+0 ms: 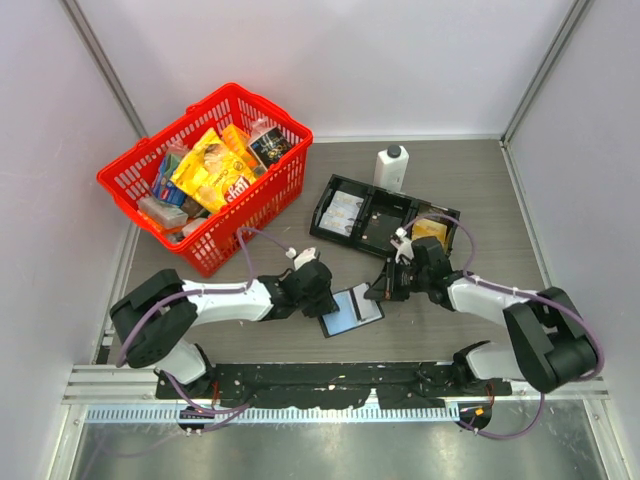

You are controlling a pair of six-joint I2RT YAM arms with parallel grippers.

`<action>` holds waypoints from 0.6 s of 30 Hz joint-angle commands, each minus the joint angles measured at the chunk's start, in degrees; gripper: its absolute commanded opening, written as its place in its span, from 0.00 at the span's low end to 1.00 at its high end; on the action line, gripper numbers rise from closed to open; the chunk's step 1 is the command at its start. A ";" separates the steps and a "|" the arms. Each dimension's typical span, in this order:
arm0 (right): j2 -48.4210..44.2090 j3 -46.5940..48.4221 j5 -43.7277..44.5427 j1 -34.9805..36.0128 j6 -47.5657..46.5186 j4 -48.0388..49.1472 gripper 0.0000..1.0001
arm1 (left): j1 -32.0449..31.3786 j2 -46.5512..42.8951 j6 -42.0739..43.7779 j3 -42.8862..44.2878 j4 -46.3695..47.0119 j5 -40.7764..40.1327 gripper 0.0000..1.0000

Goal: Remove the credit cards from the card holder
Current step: Remove the credit card from the card holder.

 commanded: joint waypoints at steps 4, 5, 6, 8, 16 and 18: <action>-10.92 7.31 13.10 -0.62 -6.74 -19.12 0.01 | 1.02 -4.41 2.68 -1.62 -8.53 -3.03 0.24; -11.72 8.97 13.72 -0.53 -7.26 -20.10 0.01 | 1.37 -5.55 2.95 -1.62 -8.97 -3.55 0.27; -12.69 9.77 15.30 -0.27 -8.05 -22.37 0.01 | 1.46 -6.69 2.95 -1.71 -9.41 -4.17 0.31; -13.75 12.76 17.76 0.43 -9.19 -25.54 0.01 | 2.16 -9.59 3.39 -1.62 -11.07 -5.40 0.37; -11.47 27.43 31.56 7.80 -15.78 -35.05 0.01 | 6.46 -26.19 7.16 -1.26 -22.14 -11.11 0.72; -9.19 31.73 35.52 11.14 -17.97 -36.63 0.01 | 9.01 -31.29 8.48 -1.88 -25.22 -11.47 0.77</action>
